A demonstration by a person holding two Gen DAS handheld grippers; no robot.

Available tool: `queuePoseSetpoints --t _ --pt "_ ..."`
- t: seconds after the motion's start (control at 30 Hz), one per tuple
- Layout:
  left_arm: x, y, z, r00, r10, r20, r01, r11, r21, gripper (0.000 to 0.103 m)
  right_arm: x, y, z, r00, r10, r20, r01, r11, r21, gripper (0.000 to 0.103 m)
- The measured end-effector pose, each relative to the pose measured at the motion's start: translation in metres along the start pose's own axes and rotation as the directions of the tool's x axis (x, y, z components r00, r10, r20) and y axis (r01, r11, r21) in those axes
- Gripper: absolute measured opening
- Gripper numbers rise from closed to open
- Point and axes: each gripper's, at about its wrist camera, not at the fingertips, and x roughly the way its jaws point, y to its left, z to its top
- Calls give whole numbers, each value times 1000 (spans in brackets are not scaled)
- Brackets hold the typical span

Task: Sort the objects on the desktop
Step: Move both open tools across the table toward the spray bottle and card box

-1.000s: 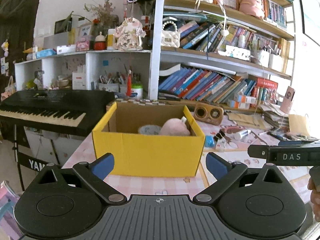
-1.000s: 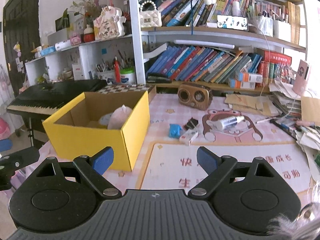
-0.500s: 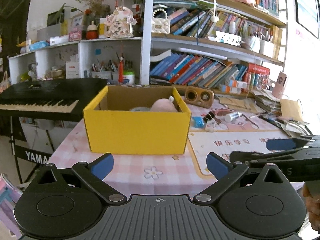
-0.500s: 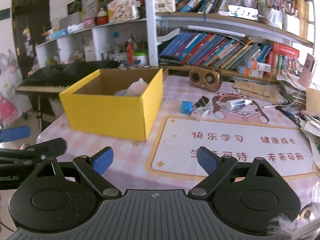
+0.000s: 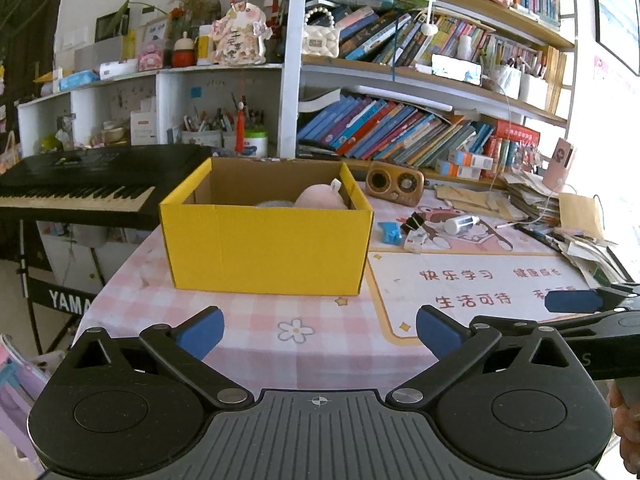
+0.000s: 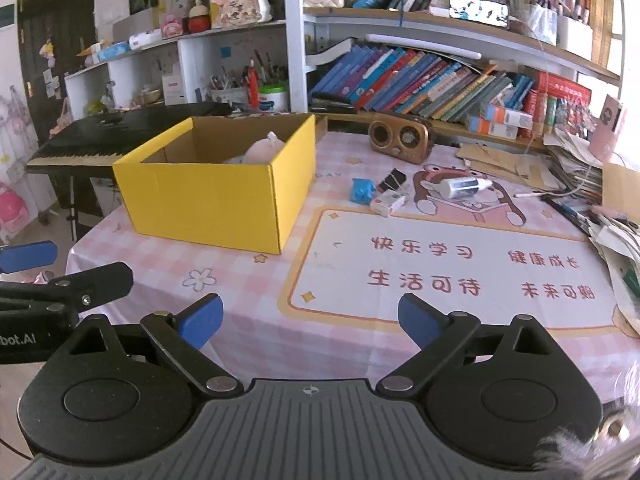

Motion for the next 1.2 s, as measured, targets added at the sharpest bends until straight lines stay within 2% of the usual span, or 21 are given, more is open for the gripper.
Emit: queuePoseSetpoints --t 0.6,1.03,1.2 --pt "34 -49 12 994 -98 -42 102 990 93 103 -3 -50 -2 994 -108 -6 108 990 89 96" --pt "62 -91 23 977 -209 -47 214 964 157 103 6 -95 4 989 -147 -9 147 981 129 96" --pt "72 -104 27 975 -218 -37 221 962 158 103 13 -114 7 989 -150 -15 150 979 140 96"
